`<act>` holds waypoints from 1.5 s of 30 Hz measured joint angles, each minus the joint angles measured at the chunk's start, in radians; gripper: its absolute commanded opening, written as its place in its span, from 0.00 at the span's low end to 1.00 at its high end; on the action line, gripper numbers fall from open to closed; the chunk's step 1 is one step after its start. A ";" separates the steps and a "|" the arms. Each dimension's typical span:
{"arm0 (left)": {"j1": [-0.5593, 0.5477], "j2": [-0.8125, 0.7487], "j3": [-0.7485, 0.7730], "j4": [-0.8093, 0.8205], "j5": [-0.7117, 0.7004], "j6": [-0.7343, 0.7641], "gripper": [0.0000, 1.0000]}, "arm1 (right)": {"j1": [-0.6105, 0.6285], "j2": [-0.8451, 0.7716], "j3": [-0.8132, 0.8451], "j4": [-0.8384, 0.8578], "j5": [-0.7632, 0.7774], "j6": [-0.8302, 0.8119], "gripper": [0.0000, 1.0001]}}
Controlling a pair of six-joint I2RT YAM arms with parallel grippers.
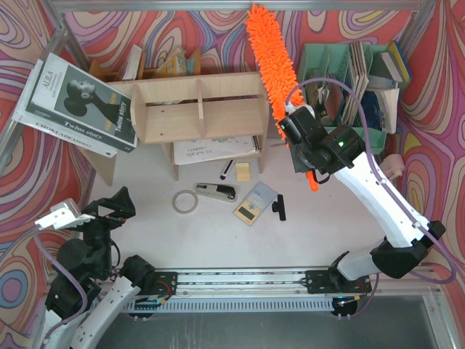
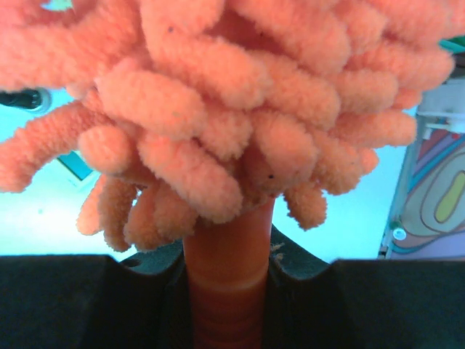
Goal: Dust the bookshelf with a duster
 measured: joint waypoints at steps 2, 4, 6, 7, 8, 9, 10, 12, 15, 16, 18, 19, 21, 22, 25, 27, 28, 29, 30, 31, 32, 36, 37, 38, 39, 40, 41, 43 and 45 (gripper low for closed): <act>0.000 0.000 0.000 0.000 0.000 0.000 0.98 | 0.000 0.000 0.000 0.016 -0.028 -0.009 0.00; 0.000 0.000 0.000 0.000 0.000 0.000 0.98 | 0.001 0.000 0.000 0.031 -0.056 -0.016 0.00; 0.000 0.000 0.000 0.000 0.000 0.000 0.98 | 0.003 0.000 0.000 0.041 -0.078 -0.022 0.00; 0.000 0.000 0.000 0.000 0.000 0.000 0.98 | 0.006 0.000 0.000 0.045 -0.086 -0.024 0.00; 0.000 0.001 0.000 0.000 0.000 0.000 0.98 | 0.007 0.000 0.000 0.047 -0.092 -0.025 0.00; 0.000 0.002 0.000 0.000 0.000 0.000 0.98 | 0.007 0.001 0.000 0.048 -0.097 -0.026 0.00; 0.000 0.003 0.000 0.000 0.000 0.000 0.98 | 0.008 0.002 0.000 0.048 -0.098 -0.028 0.00; 0.000 0.008 0.000 0.000 0.000 0.000 0.98 | 0.008 0.005 -0.003 0.049 -0.098 -0.029 0.00; 0.000 0.011 0.000 0.000 0.000 0.000 0.98 | 0.008 0.010 -0.019 0.048 -0.089 -0.027 0.00; 0.000 0.011 0.000 0.000 0.000 0.000 0.98 | 0.008 0.013 -0.026 0.048 -0.083 -0.025 0.00; 0.000 0.011 0.000 0.000 0.000 0.000 0.98 | 0.008 0.023 -0.040 0.045 -0.065 -0.016 0.00; 0.000 0.011 0.000 0.000 0.000 0.000 0.98 | 0.008 0.026 -0.047 0.044 -0.054 -0.011 0.00; 0.000 0.011 0.000 0.000 0.000 0.000 0.98 | 0.008 0.031 -0.054 0.040 -0.023 0.002 0.00; 0.000 0.011 0.000 0.000 0.000 0.000 0.98 | 0.008 0.032 -0.054 0.035 -0.008 0.007 0.00; 0.000 0.011 0.000 0.000 0.000 0.000 0.98 | 0.007 0.033 -0.054 0.014 0.038 0.026 0.00; 0.000 0.011 0.000 0.000 0.000 0.000 0.98 | 0.005 0.033 -0.054 0.005 0.061 0.036 0.00; 0.000 0.011 0.000 0.000 0.000 0.000 0.98 | 0.005 0.033 -0.054 0.004 0.070 0.040 0.00; 0.000 0.011 0.000 0.000 0.000 0.000 0.98 | 0.004 0.033 -0.053 0.002 0.077 0.042 0.00; 0.000 0.011 0.000 0.000 0.000 0.000 0.98 | 0.004 0.033 -0.051 0.000 0.082 0.041 0.00; 0.000 0.011 0.000 0.000 0.000 0.000 0.98 | 0.003 0.032 -0.049 0.000 0.084 0.040 0.00; 0.000 0.011 0.000 0.000 0.000 0.000 0.98 | 0.003 0.031 -0.045 0.000 0.084 0.039 0.00; 0.000 0.011 0.000 0.000 0.000 0.000 0.98 | 0.002 0.005 -0.013 0.017 0.056 0.023 0.00; 0.000 0.011 0.000 0.000 0.000 0.000 0.98 | 0.002 -0.010 -0.004 0.024 0.039 0.016 0.00; 0.000 0.011 0.000 0.000 0.000 0.000 0.98 | 0.003 -0.024 0.008 0.032 0.021 0.012 0.00; 0.000 0.011 0.000 0.000 0.000 0.000 0.98 | 0.007 -0.039 0.024 0.035 0.005 0.010 0.00; 0.000 0.011 0.000 0.000 0.000 0.000 0.98 | 0.016 -0.050 0.041 0.038 -0.005 0.010 0.00; 0.000 0.011 0.000 0.000 0.000 0.000 0.98 | 0.036 -0.057 0.061 0.039 -0.007 0.013 0.00; 0.000 0.010 0.000 0.000 0.000 0.000 0.98 | 0.110 -0.058 0.101 0.039 0.007 0.026 0.00; 0.000 0.010 0.000 0.000 0.000 0.000 0.98 | 0.222 -0.039 0.138 0.036 0.030 0.044 0.00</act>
